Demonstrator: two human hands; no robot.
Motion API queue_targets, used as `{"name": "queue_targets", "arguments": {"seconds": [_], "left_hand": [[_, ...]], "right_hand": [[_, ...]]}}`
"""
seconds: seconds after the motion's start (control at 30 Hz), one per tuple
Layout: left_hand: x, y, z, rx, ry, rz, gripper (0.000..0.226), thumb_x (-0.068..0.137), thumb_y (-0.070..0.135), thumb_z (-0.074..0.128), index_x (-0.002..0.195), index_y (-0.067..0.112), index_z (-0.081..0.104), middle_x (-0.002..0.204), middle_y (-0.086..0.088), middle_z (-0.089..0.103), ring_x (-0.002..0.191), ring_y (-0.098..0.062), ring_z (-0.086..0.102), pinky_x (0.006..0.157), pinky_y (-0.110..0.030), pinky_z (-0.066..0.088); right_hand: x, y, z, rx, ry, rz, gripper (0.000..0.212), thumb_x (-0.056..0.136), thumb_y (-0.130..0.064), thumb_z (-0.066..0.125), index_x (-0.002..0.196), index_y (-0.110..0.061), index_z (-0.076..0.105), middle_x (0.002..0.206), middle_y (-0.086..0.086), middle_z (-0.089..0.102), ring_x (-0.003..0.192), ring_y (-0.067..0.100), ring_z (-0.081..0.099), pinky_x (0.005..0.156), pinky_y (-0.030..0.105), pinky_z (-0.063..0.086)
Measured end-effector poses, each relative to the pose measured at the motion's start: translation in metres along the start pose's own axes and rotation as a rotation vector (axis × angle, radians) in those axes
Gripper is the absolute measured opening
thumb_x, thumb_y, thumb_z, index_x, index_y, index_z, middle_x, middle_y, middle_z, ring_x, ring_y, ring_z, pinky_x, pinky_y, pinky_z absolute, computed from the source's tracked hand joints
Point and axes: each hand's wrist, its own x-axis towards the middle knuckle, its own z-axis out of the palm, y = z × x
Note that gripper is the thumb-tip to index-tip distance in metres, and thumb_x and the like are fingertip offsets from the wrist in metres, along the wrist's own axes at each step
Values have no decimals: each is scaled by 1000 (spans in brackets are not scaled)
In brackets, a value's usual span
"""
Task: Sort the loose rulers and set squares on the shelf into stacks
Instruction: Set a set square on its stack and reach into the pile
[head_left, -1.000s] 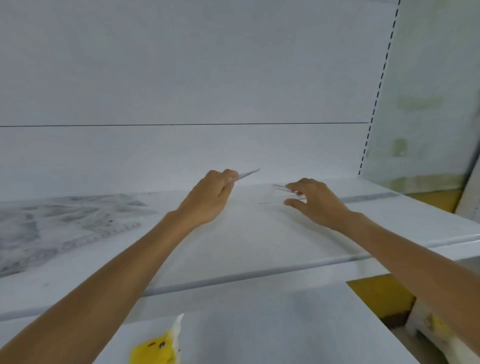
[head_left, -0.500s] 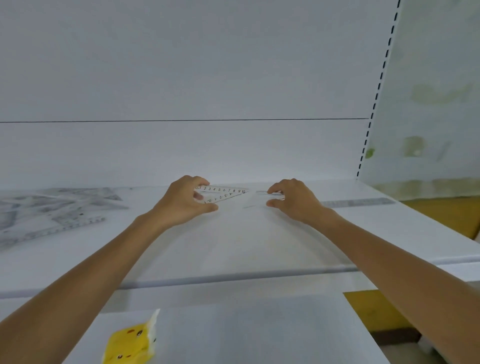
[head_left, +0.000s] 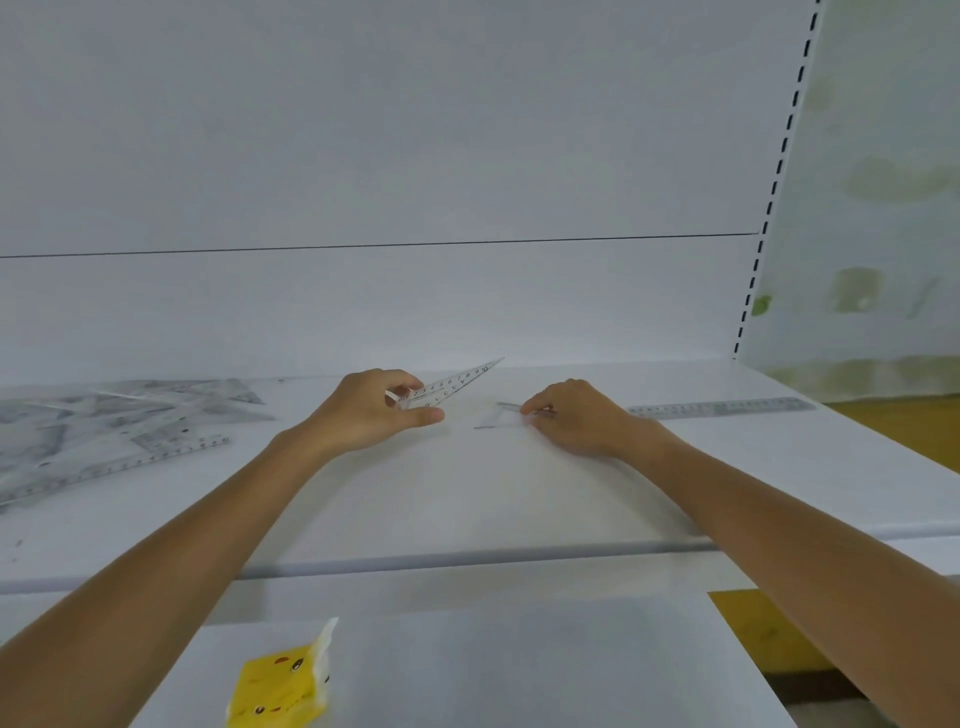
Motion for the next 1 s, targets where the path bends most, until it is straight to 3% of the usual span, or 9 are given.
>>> {"name": "queue_targets", "arguments": {"seconds": [0.1, 0.17, 0.23, 0.37, 0.5, 0.7, 1.0], "left_hand": [[2, 4, 4, 6, 6, 16, 52, 68, 55, 71, 111, 29, 61, 111, 8, 59, 88, -4, 56, 69, -18, 38], [4, 8, 8, 11, 12, 36, 52, 68, 53, 72, 112, 28, 60, 111, 7, 58, 91, -8, 56, 73, -20, 38], [7, 15, 14, 12, 11, 52, 52, 70, 51, 72, 113, 26, 59, 112, 7, 58, 92, -9, 55, 76, -21, 37], [16, 42, 31, -66, 9, 123, 44, 73, 49, 70, 109, 24, 61, 111, 8, 59, 89, -4, 54, 71, -14, 38], [29, 70, 50, -89, -19, 180, 43, 78, 46, 66, 114, 25, 58, 116, 4, 58, 98, -9, 54, 79, -21, 39], [38, 68, 70, 141, -48, 168, 49, 87, 41, 57, 129, 18, 48, 126, -10, 50, 120, -25, 44, 98, -37, 39], [34, 59, 85, 298, -159, 185, 53, 92, 44, 45, 140, 26, 33, 147, 1, 29, 134, -23, 23, 110, -42, 24]], "right_hand": [[-12, -3, -7, -116, 14, 4, 38, 94, -9, 37, 126, -17, 55, 133, 6, 51, 126, 25, 42, 102, 39, 37], [-25, -4, -14, -114, 39, 22, 38, 96, -12, 36, 128, -25, 51, 139, 3, 46, 126, 21, 40, 102, 35, 36], [-46, -5, -21, -60, 57, 2, 27, 97, -22, 39, 113, -36, 55, 135, 2, 51, 115, 16, 45, 95, 31, 38], [-95, -1, -25, -81, -57, -52, 38, 95, -46, 37, 129, -35, 50, 136, -15, 47, 128, 9, 37, 106, 28, 30], [-117, 5, -18, -21, -51, -77, 41, 95, -46, 36, 135, -39, 42, 143, -19, 36, 132, 0, 25, 108, 20, 19], [-117, 8, -13, -40, 21, -98, 39, 96, -45, 36, 133, -40, 43, 142, -22, 37, 130, -3, 25, 97, 11, 16], [-115, 11, -8, -49, 57, -106, 40, 93, -47, 37, 132, -41, 45, 140, -23, 40, 127, -4, 28, 94, 9, 19]]}}
